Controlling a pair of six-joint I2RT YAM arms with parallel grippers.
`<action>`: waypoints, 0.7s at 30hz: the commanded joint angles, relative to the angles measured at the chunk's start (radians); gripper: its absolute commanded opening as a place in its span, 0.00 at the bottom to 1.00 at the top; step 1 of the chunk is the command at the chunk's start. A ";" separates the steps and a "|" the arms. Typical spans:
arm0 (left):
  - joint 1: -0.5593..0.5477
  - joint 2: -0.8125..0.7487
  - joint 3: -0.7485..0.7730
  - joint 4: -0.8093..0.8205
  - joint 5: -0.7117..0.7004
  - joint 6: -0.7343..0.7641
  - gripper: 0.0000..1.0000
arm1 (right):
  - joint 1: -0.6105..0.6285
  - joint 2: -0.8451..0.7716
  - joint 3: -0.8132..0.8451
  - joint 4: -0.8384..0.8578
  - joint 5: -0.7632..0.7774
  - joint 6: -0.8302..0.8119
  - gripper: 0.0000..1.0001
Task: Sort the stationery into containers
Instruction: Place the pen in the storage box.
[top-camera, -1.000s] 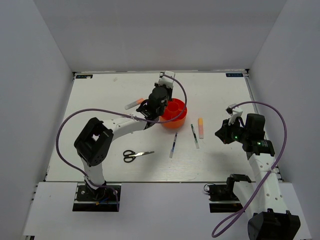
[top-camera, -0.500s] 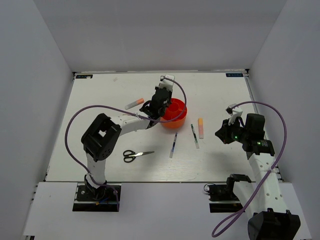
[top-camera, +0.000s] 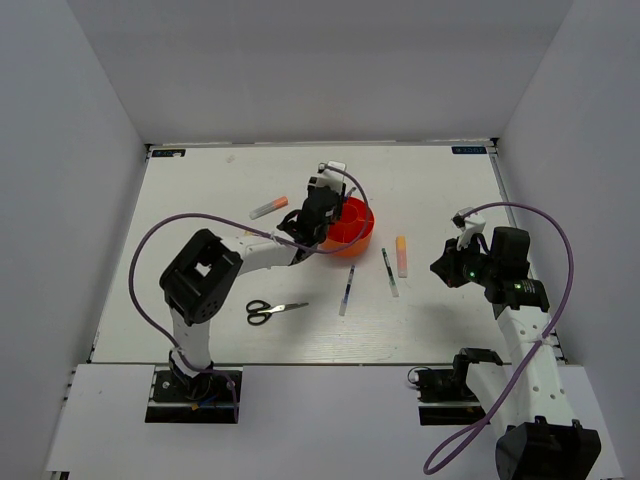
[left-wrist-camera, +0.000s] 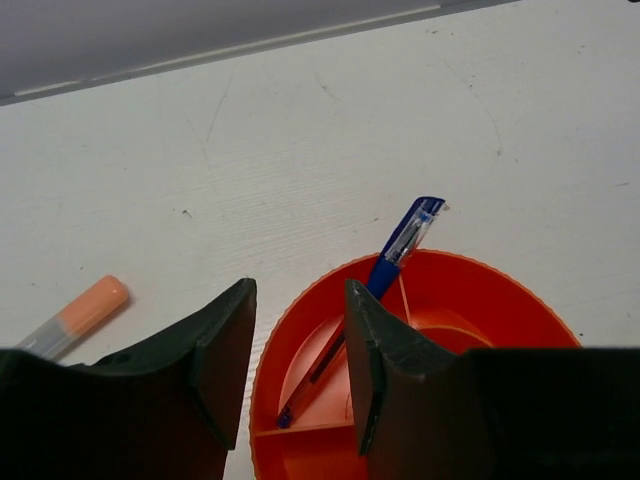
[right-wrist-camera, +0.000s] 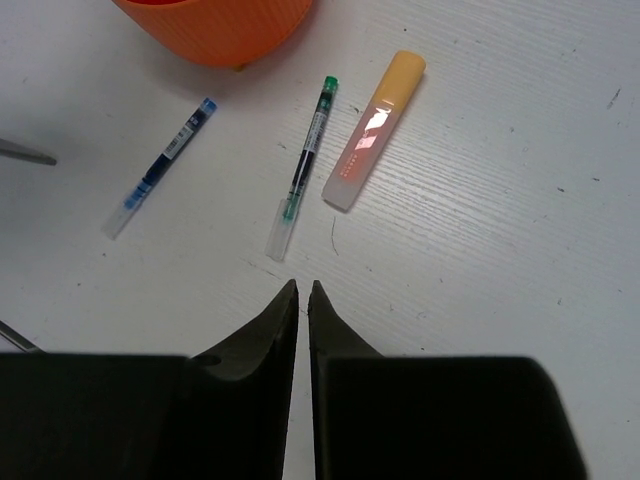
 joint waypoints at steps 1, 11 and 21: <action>-0.015 -0.105 -0.016 0.009 -0.001 -0.007 0.51 | 0.003 0.002 0.004 0.038 0.007 -0.009 0.11; -0.061 -0.369 -0.023 -0.420 0.037 -0.067 0.00 | 0.001 0.023 0.009 0.027 0.011 -0.015 0.79; -0.141 -0.337 0.080 -1.041 0.354 -0.304 0.60 | 0.004 0.077 0.021 0.020 0.030 -0.009 0.47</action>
